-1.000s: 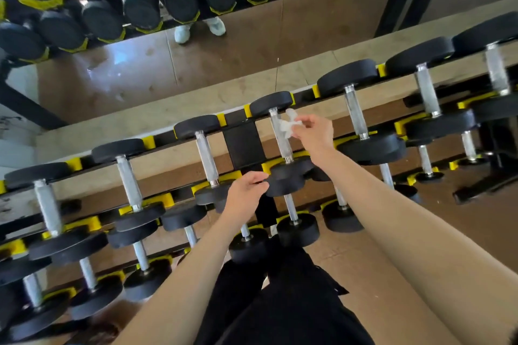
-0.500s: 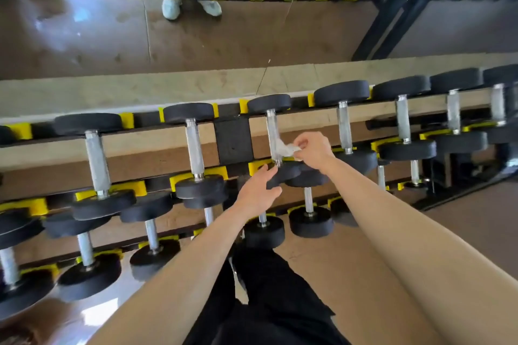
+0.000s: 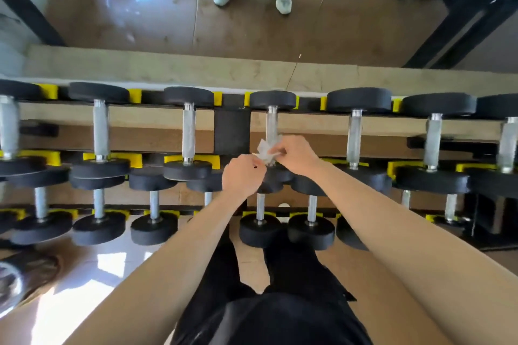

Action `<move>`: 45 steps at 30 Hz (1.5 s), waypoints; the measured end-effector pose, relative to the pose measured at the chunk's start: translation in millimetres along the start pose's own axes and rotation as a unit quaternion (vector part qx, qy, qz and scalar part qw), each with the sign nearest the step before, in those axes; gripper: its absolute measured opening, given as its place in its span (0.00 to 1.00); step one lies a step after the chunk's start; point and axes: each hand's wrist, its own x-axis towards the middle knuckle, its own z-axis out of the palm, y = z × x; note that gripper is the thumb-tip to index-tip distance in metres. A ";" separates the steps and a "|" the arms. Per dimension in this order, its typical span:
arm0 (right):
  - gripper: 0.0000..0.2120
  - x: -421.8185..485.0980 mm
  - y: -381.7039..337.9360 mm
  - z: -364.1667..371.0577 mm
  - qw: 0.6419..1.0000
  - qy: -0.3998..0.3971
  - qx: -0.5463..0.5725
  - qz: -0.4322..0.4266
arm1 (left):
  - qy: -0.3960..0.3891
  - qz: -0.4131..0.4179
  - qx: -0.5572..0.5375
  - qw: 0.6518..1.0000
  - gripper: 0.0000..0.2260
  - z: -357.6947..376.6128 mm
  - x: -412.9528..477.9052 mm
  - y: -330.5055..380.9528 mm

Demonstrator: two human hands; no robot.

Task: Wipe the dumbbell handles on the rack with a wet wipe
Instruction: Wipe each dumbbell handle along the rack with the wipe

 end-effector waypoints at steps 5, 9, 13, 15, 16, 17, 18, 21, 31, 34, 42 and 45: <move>0.11 0.3 46.0 -24.0 0.978 0.086 0.168 0.085 | 0.056 -0.039 0.029 0.997 0.11 14.1 -15.6 23.7; 0.10 15.6 44.9 -20.3 0.949 0.141 0.256 0.117 | 0.063 -0.043 0.021 0.997 0.13 19.8 -18.6 23.2; 0.07 11.9 21.1 2.8 0.962 0.093 0.249 0.065 | 0.050 -0.047 0.025 0.997 0.14 18.6 -16.2 20.9; 0.17 2.9 20.5 11.3 0.975 0.058 0.210 0.051 | 0.041 -0.039 0.027 0.998 0.13 14.6 -13.3 17.8; 0.18 -3.2 22.6 10.3 0.981 0.039 0.188 0.041 | 0.037 -0.032 0.021 0.999 0.12 12.5 -10.7 14.6; 0.16 -8.5 26.2 7.2 0.986 0.016 0.165 0.031 | 0.032 -0.025 0.012 0.999 0.10 9.5 -8.3 12.2; 0.11 -13.1 29.5 2.3 0.988 -0.004 0.151 0.028 | 0.032 -0.018 -0.002 0.999 0.09 6.2 -5.6 10.8; 0.12 -24.8 34.0 -15.5 0.979 -0.023 0.199 0.040 | 0.056 0.026 -0.077 0.995 0.07 -4.9 -0.4 15.9; 0.05 -25.7 15.5 -21.5 0.856 0.005 0.512 0.069 | -0.163 0.042 -0.340 0.925 0.12 -31.4 17.4 27.8; 0.07 -16.4 14.5 -10.6 0.874 0.032 0.475 0.099 | -0.108 0.002 -0.301 0.947 0.07 -28.7 26.7 12.0; 0.04 2.0 13.3 14.0 0.984 0.023 0.158 0.085 | -0.037 0.030 -0.072 0.996 0.04 -13.4 47.5 -18.6; 0.05 2.1 22.3 10.4 0.991 0.015 0.091 0.101 | -0.102 0.031 -0.078 0.991 0.07 -4.7 45.8 -14.6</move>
